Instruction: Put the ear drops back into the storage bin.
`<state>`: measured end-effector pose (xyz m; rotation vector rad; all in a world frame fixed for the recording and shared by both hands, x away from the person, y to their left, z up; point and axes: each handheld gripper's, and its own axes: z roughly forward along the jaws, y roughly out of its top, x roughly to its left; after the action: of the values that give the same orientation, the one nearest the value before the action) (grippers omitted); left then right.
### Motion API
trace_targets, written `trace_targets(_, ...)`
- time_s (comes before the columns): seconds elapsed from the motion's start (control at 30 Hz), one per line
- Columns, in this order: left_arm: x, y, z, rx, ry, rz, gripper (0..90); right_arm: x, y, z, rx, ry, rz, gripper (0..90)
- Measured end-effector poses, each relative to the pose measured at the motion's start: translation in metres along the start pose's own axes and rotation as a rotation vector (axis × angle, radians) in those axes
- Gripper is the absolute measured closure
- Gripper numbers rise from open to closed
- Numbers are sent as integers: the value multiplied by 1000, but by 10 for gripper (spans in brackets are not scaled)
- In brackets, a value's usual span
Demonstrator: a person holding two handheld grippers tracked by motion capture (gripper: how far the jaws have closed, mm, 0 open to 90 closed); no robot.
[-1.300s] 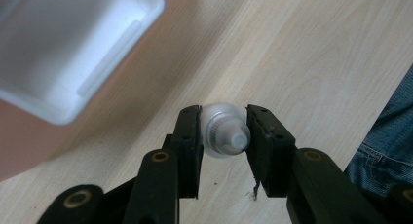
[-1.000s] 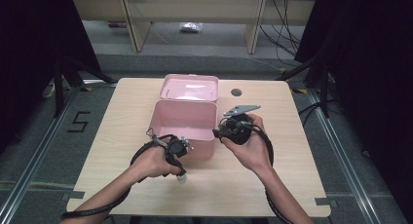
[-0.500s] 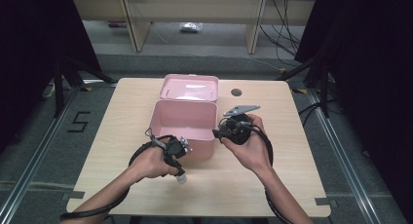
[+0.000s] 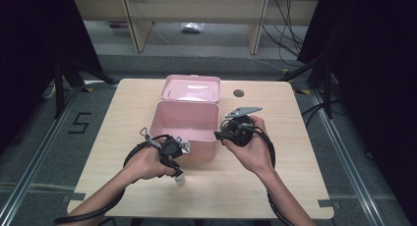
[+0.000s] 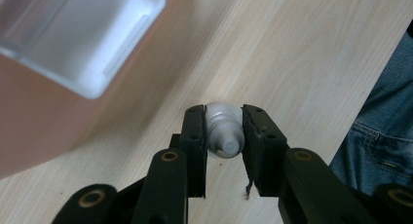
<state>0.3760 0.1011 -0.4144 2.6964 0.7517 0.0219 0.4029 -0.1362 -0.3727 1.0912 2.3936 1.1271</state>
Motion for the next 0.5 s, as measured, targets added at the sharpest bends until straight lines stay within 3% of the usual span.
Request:
trace_targets(0.07,1,-1,-3,-3,3,-5,715,1,1,-2,20,2,9,685)
trace_targets(0.1,1,-2,-4,-4,5,-1,715,3,0,-2,27,-1,35,685)
trace_targets(0.3,1,-3,-8,-17,11,0,715,3,0,0,4,-4,22,685)
trace_targets(0.5,1,-2,-13,-22,16,2,716,3,1,-2,18,-2,18,685)
